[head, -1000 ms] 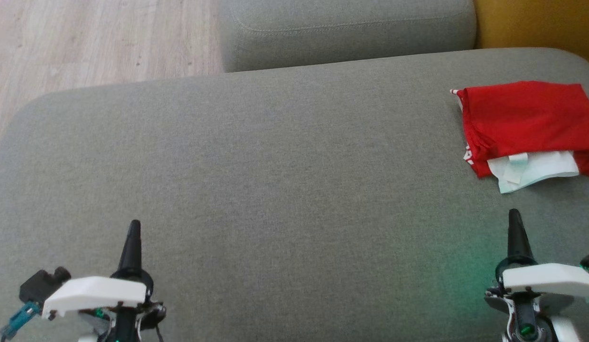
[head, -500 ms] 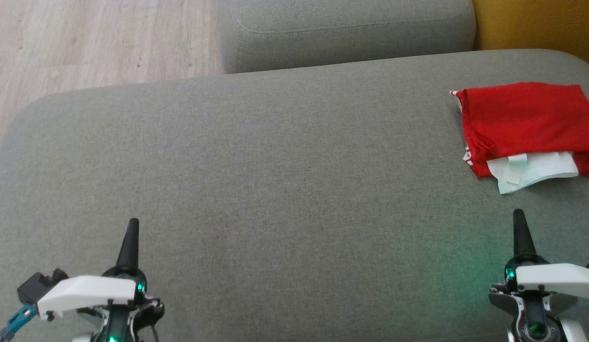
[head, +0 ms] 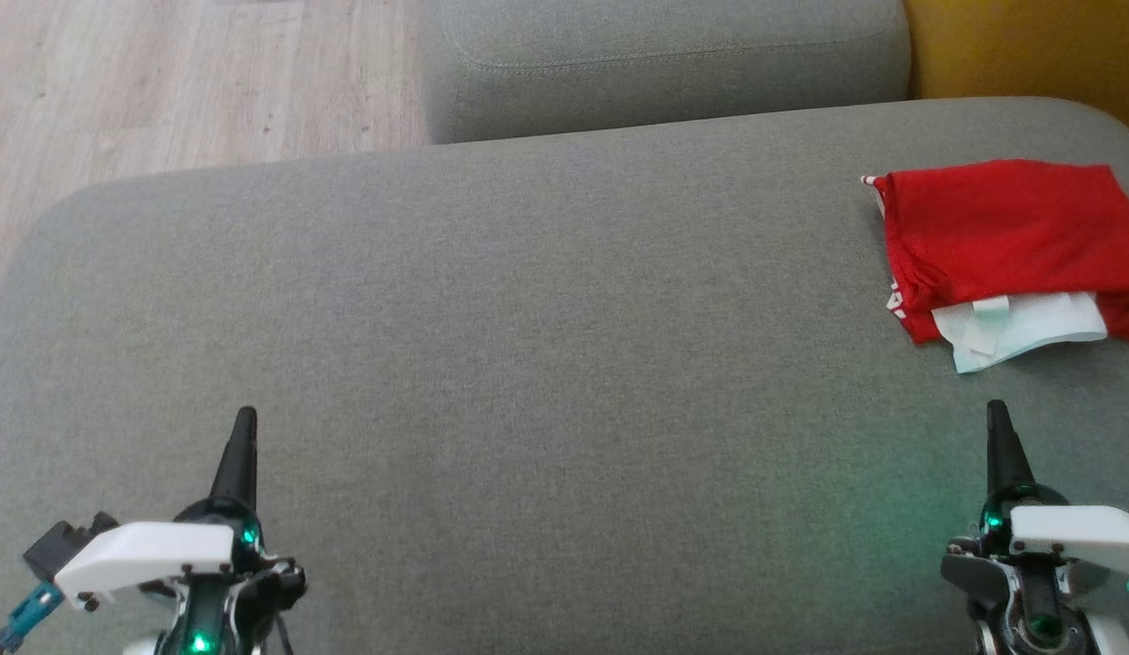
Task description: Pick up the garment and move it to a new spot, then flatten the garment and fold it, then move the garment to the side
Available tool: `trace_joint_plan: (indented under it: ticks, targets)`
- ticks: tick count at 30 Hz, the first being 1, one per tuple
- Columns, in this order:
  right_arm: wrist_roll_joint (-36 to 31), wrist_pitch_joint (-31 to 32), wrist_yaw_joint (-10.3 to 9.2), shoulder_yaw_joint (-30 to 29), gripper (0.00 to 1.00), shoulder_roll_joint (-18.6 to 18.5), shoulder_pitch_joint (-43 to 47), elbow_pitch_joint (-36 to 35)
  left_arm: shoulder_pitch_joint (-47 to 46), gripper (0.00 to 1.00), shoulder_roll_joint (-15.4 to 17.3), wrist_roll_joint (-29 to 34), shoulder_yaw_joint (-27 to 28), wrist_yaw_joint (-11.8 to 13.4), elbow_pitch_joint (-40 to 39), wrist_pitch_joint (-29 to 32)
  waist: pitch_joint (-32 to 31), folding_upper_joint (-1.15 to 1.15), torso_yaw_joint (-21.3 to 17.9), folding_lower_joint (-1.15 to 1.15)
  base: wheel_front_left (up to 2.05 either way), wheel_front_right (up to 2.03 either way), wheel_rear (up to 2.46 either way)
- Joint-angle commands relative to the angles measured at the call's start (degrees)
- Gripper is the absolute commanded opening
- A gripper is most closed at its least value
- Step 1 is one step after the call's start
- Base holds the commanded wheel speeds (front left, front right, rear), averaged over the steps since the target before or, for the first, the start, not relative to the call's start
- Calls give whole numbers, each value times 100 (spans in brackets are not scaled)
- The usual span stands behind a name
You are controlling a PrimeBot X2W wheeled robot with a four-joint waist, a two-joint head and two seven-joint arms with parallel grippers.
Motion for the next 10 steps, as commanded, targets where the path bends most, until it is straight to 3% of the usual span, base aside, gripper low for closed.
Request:
trace_joint_plan:
  ticks: [1,10]
  targets:
    - [172,47,-4,69,0,-32,-357,-234,-321,0,102,-147,223,-33,-157,52,-2,0,0,0,0,0,0]
    - [752,196,-5,28,0,-35,-381,-269,-374,0,104,-647,323,-80,-116,207,-19,0,1,0,0,0,0]
